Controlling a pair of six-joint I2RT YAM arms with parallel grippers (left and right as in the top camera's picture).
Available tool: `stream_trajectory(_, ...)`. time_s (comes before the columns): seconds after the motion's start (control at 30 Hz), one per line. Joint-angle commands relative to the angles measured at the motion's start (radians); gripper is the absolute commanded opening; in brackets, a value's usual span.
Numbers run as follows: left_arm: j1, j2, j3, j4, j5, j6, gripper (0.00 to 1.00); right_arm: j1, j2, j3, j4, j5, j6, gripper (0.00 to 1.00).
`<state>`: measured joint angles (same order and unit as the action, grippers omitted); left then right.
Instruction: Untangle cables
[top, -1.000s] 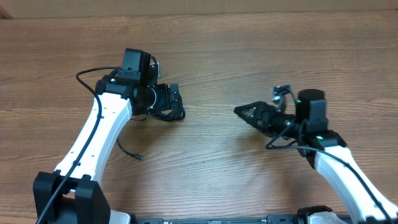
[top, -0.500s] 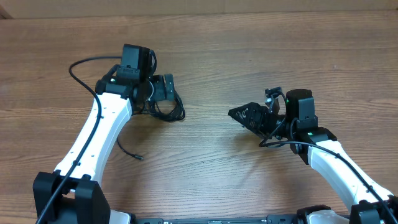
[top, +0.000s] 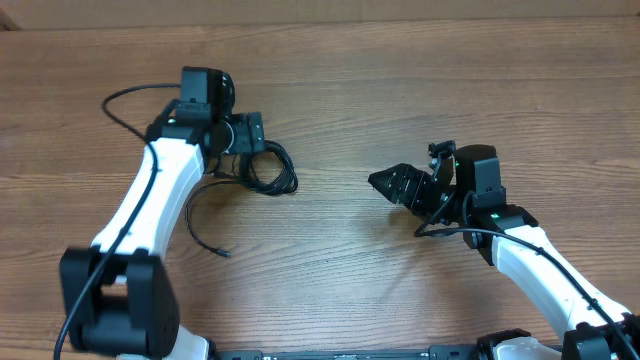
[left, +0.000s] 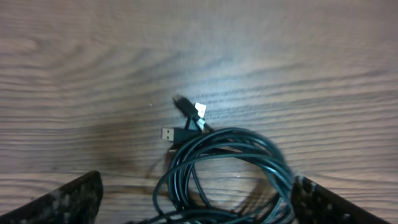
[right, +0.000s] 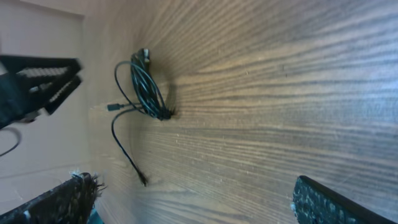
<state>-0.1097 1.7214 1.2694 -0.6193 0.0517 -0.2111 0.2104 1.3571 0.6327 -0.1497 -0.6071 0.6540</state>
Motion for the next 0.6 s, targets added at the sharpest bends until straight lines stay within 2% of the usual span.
stream_trajectory(0.0,-0.002,0.077,0.001,0.012,0.034,0.059,1.00,0.013,-0.003,0.023,-0.002,0.023,-0.008,1.00)
stream_trajectory(0.27,-0.002,0.191,0.001,0.060,0.065,0.164,1.00,0.014,-0.003,0.023,-0.006,0.023,-0.008,1.00)
stream_trajectory(0.37,-0.002,0.203,0.001,0.058,0.084,0.166,0.91,0.014,-0.003,0.023,-0.008,0.023,-0.007,1.00)
stream_trajectory(0.5,-0.005,0.208,0.001,0.017,0.146,0.166,0.71,0.014,-0.003,0.023,-0.043,0.023,-0.007,1.00)
stream_trajectory(0.57,-0.007,0.209,0.001,-0.011,0.188,0.166,0.64,0.014,-0.003,0.023,-0.069,0.023,-0.007,1.00)
